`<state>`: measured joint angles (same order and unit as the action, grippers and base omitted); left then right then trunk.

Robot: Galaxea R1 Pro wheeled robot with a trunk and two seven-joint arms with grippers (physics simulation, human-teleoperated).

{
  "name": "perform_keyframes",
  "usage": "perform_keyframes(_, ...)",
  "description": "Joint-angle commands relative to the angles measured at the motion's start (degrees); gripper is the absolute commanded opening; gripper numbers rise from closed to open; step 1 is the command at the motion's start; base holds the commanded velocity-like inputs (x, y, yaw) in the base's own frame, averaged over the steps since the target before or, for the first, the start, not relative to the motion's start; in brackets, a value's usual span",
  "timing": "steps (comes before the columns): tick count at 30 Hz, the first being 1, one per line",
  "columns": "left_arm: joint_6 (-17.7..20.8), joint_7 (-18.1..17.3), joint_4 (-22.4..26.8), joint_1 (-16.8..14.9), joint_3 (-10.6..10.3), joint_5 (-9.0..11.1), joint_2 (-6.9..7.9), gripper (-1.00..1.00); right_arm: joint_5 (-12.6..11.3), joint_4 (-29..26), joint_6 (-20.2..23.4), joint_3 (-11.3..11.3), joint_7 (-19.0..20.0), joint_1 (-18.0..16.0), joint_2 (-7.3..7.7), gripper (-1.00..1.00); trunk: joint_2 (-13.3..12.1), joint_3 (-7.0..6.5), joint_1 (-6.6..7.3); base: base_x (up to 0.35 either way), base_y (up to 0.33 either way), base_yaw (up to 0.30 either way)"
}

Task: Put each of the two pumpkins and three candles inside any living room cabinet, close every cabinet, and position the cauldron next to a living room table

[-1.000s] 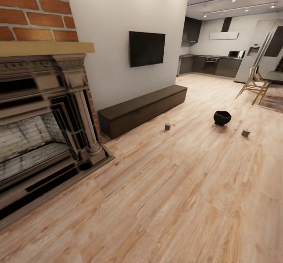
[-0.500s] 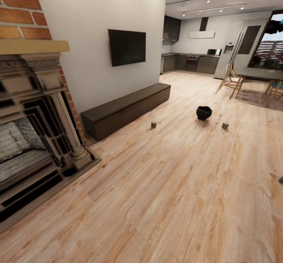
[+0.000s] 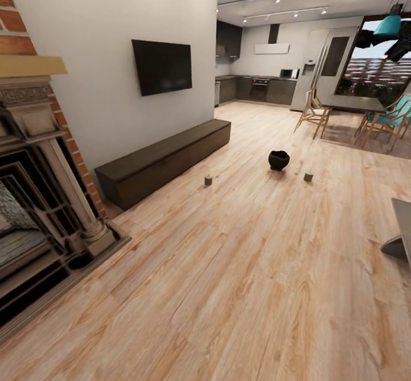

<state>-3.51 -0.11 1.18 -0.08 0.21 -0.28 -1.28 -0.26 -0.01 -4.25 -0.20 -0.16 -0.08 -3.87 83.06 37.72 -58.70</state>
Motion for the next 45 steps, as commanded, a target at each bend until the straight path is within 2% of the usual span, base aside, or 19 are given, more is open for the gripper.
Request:
perform_keyframes(1,-0.1,0.0,0.2,0.0,0.0,-0.1,0.05,1.00,0.0,0.0,-0.2,0.0,0.0,0.0,0.00,1.00,0.0,0.04,-0.03,0.300,0.000,-0.030)
perform_keyframes(10,-0.3,0.3,0.5,0.0,-0.1,-0.2,0.14,1.00,0.0,0.0,-0.2,0.0,0.0,0.0,-0.03,1.00,0.0,0.05,-0.03,0.312,-0.031,-0.005)
perform_keyframes(19,-0.3,0.3,0.5,0.0,-0.1,-0.2,0.08,1.00,-0.2,0.0,-0.2,-0.1,0.0,0.0,1.21,1.00,0.0,0.05,-0.03,0.284,-0.163,0.000)
perform_keyframes(28,-0.2,0.4,1.2,0.0,-0.1,-0.2,0.02,1.00,-0.2,0.0,-0.1,-0.2,0.0,0.0,0.98,1.00,0.0,0.05,-0.03,0.311,-0.117,0.000)
perform_keyframes(35,-0.2,0.4,2.2,0.0,-0.1,-0.2,0.05,1.00,-0.3,-0.5,-0.5,-0.3,0.4,0.0,0.23,1.00,0.0,0.05,-0.03,0.305,-0.161,0.000)
perform_keyframes(41,0.8,0.3,7.4,0.0,-0.1,-0.2,0.12,1.00,-0.3,-6.4,-1.0,-0.6,0.8,0.0,-1.49,1.00,0.0,0.05,-0.03,0.291,-0.170,0.000)
perform_keyframes(45,2.1,0.3,11.9,-0.1,-0.1,-0.1,0.06,1.00,-0.3,-12.0,-1.0,-0.7,0.8,0.0,-1.90,1.00,0.0,0.05,-0.03,0.290,-0.164,0.000)
